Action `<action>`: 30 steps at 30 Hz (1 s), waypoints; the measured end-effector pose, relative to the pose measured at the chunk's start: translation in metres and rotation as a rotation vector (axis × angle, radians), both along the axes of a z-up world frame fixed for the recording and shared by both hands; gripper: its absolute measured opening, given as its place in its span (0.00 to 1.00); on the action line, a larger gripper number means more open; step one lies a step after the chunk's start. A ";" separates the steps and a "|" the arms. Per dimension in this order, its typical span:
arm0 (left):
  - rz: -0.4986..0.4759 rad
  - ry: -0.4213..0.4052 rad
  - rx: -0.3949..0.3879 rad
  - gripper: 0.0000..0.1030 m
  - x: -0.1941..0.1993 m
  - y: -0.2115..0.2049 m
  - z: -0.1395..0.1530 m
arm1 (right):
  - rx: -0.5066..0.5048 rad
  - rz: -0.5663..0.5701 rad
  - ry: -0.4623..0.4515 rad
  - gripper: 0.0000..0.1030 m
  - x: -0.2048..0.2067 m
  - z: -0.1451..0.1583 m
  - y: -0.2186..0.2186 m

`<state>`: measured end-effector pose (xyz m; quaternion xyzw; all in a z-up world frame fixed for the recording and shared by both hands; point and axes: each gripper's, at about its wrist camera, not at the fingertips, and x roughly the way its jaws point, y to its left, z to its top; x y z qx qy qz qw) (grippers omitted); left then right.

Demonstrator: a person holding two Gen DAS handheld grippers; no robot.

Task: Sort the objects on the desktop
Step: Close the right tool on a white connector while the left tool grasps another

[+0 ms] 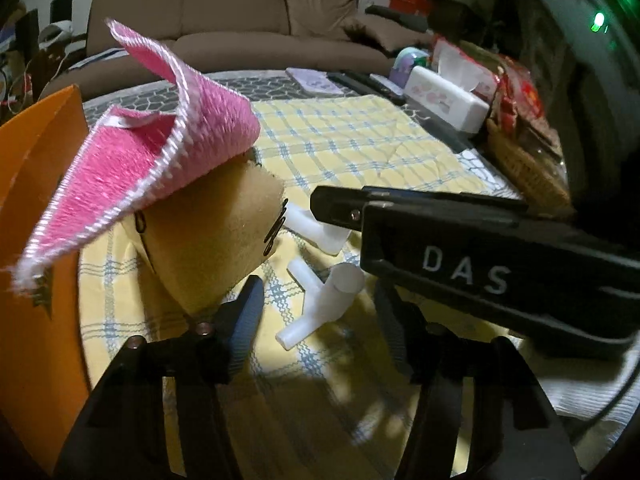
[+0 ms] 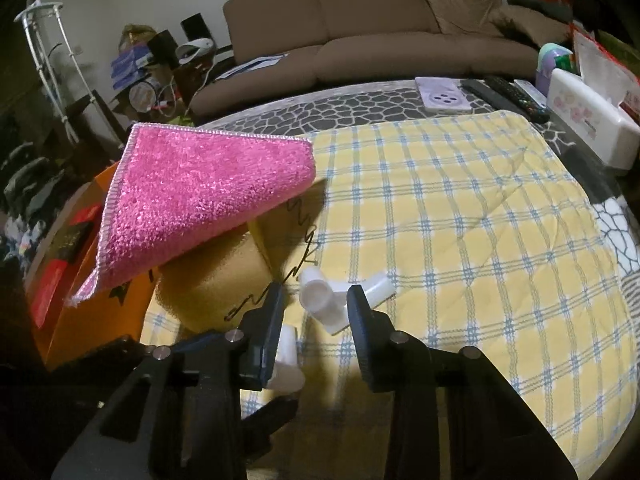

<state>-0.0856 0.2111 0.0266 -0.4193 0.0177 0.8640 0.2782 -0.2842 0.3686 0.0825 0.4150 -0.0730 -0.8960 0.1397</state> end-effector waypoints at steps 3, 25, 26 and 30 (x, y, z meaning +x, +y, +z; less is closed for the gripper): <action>0.003 -0.016 0.001 0.45 -0.004 0.001 -0.006 | 0.018 0.000 -0.004 0.33 -0.002 -0.001 -0.003; -0.013 -0.070 0.050 0.22 -0.018 0.000 -0.012 | 0.089 -0.031 -0.011 0.21 -0.021 -0.017 -0.013; -0.013 -0.070 0.051 0.21 -0.018 0.000 -0.011 | 0.089 -0.032 -0.010 0.21 -0.021 -0.017 -0.012; -0.012 -0.065 0.064 0.17 -0.016 -0.002 -0.006 | 0.060 -0.041 0.011 0.18 -0.016 -0.012 -0.005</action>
